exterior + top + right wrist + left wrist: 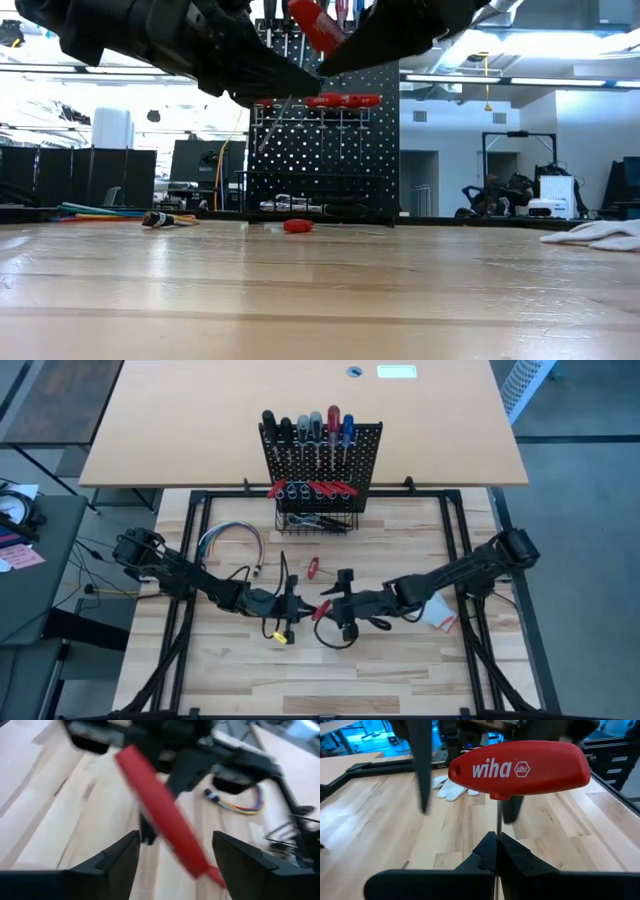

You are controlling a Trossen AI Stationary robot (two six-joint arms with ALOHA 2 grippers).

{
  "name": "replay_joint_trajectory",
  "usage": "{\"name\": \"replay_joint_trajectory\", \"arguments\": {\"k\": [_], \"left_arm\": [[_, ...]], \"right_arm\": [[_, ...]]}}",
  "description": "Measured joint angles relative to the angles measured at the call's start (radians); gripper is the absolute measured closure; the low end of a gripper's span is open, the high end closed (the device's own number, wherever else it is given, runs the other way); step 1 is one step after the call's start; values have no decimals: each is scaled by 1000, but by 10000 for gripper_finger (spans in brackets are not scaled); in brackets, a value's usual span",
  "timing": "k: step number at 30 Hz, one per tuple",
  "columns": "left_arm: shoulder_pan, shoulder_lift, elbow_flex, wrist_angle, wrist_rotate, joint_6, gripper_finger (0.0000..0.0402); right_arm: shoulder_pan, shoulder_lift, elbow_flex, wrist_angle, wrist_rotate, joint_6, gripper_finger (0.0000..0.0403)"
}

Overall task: Hang tools onto peg board
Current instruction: Hang the red allen wrench on the pegboard

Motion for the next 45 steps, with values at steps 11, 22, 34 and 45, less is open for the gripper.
{"name": "replay_joint_trajectory", "arguments": {"k": [11,22,34,45], "left_arm": [[1,0,0,-6,1,-4,401],[6,2,0,-249,-173,-72,345],[-8,2,-1,-398,-274,-208,300],[-27,2,-1,-407,-272,-187,300]], "right_arm": [[30,-38,-1,-14,-57,30,303],[22,-117,217,-389,240,230,360],[-288,122,864,-878,283,192,360],[-423,270,1060,-919,217,74,360]]}}
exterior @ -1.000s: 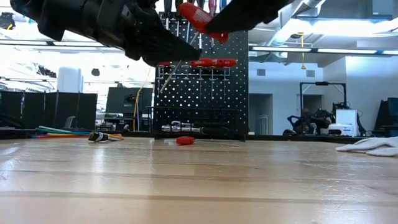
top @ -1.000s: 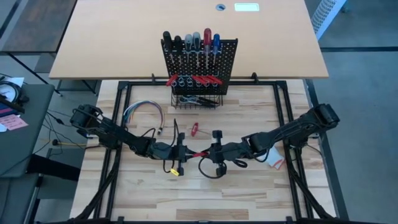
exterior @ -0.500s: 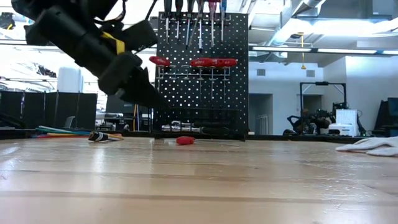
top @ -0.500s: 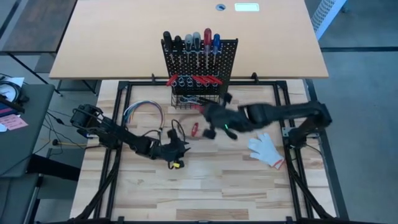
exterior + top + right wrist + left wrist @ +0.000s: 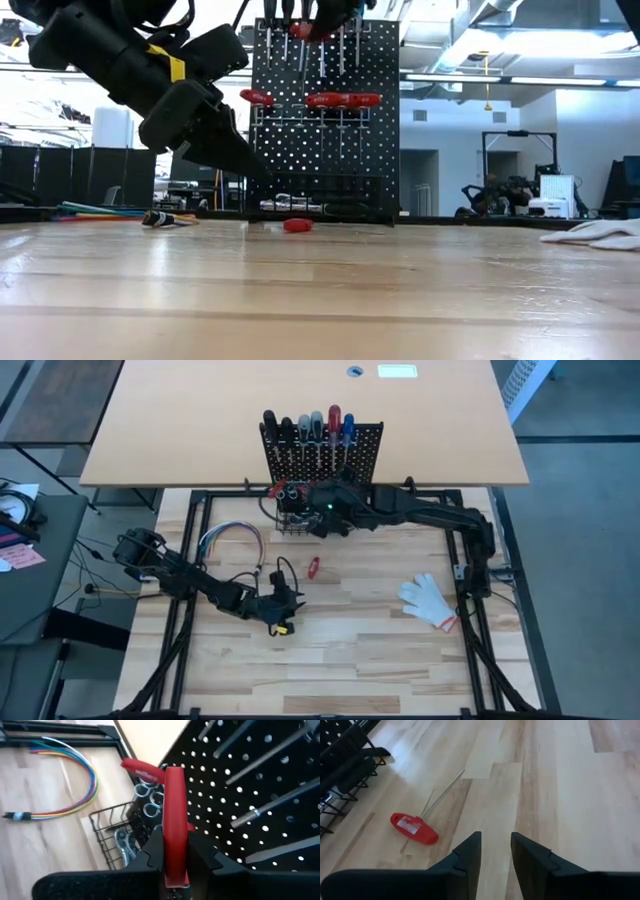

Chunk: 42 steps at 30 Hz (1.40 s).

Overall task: Hang tools onto peg board
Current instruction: Hang the red allen wrench on the pegboard

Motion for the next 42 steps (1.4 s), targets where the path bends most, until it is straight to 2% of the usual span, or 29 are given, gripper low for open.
{"name": "replay_joint_trajectory", "arguments": {"k": [19,26,33,42], "left_arm": [[0,0,0,0,0,0,299],[0,0,0,0,0,0,299],[0,0,0,9,0,7,299],[0,0,0,8,0,7,299]], "right_arm": [[-106,27,0,13,-102,-8,360],[-159,27,-2,14,-257,5,360],[-204,27,-10,6,-364,16,360],[-222,27,-10,-20,-410,16,358]]}}
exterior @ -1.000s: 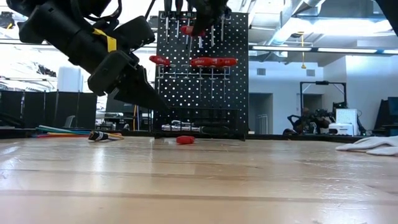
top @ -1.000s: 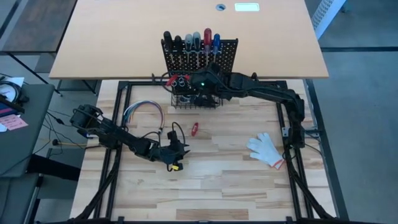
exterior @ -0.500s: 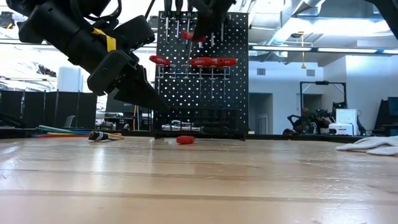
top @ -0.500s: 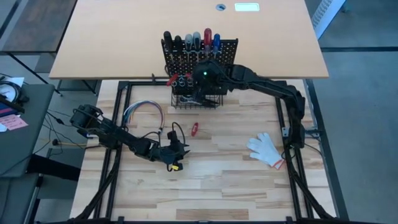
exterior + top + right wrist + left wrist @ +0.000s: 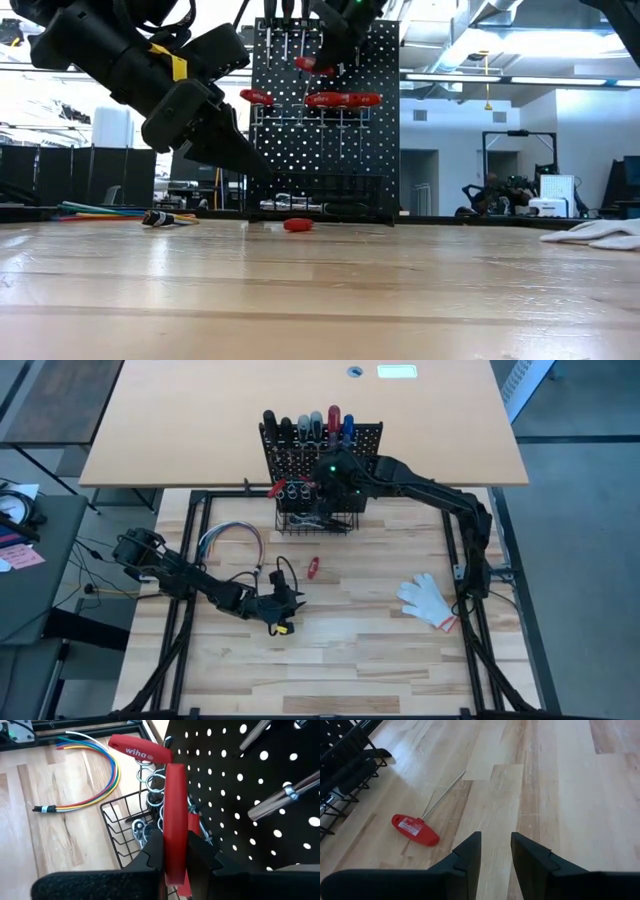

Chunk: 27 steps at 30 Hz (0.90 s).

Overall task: Hang tools onto peg board
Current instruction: Hang the red allen wrench on the pegboard

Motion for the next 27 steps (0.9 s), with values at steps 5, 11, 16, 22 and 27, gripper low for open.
{"name": "replay_joint_trajectory", "arguments": {"k": [5,11,16,22,27], "left_arm": [[0,0,0,0,0,0,299],[0,0,0,0,0,0,299],[0,0,0,5,0,0,299],[0,0,0,7,0,0,299],[0,0,1,8,0,6,299]], "right_arm": [[-12,0,0,-6,-1,0,356],[-18,0,0,-8,-3,-15,355],[-24,0,10,-16,-6,-16,354],[-33,-1,11,-20,-36,4,353],[-33,-1,11,-29,-36,3,353]]}}
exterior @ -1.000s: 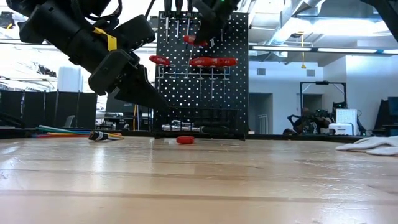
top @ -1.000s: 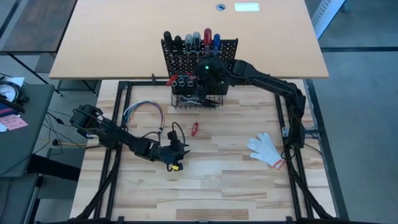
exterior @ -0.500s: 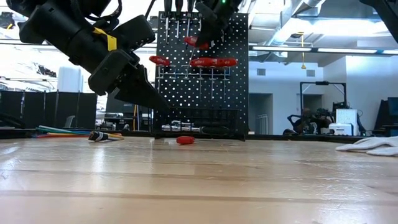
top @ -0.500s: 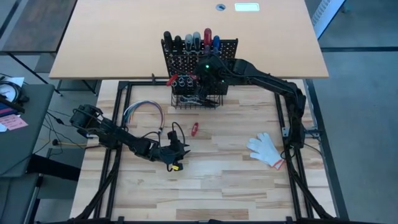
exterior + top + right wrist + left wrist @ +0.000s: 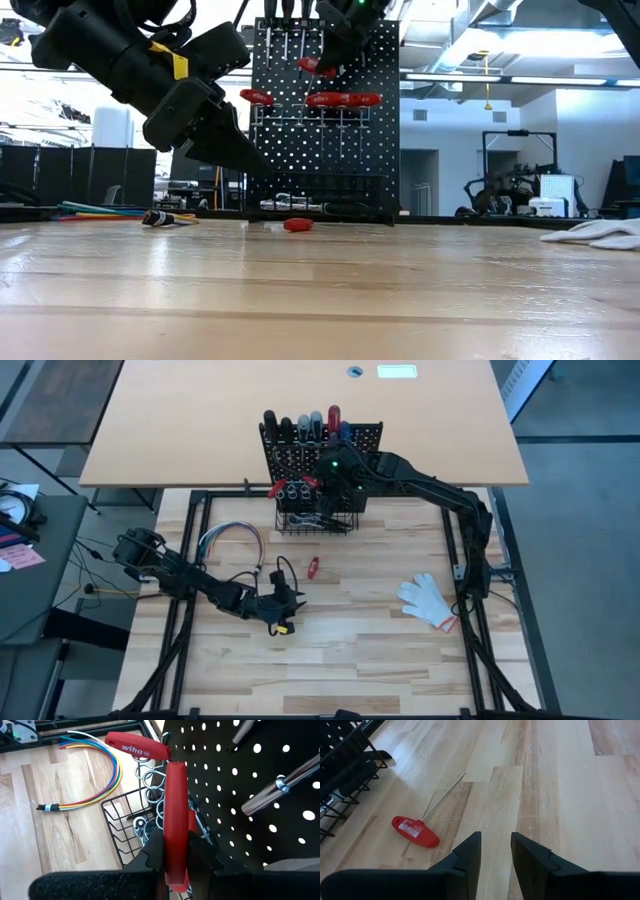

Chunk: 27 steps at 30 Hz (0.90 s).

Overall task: Hang tools onto peg board
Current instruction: Hang the red allen wrench on the pegboard

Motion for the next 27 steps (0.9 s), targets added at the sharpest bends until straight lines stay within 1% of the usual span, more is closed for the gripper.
{"name": "replay_joint_trajectory", "arguments": {"k": [7,10,13,19,22,27], "left_arm": [[-8,-12,42,-4,-9,80,299],[-22,-48,49,-4,-59,109,299],[-35,-102,49,-36,-109,111,299],[-59,-203,49,-122,-123,79,299],[-74,-226,49,-141,-139,69,299],[-98,-230,49,-145,-181,68,299]], "right_arm": [[0,0,0,4,0,-4,353],[2,0,0,12,0,-4,348],[2,0,0,29,0,-4,340],[2,0,0,78,0,-4,326],[2,0,0,91,0,-3,325],[2,0,0,91,0,-4,324]]}}
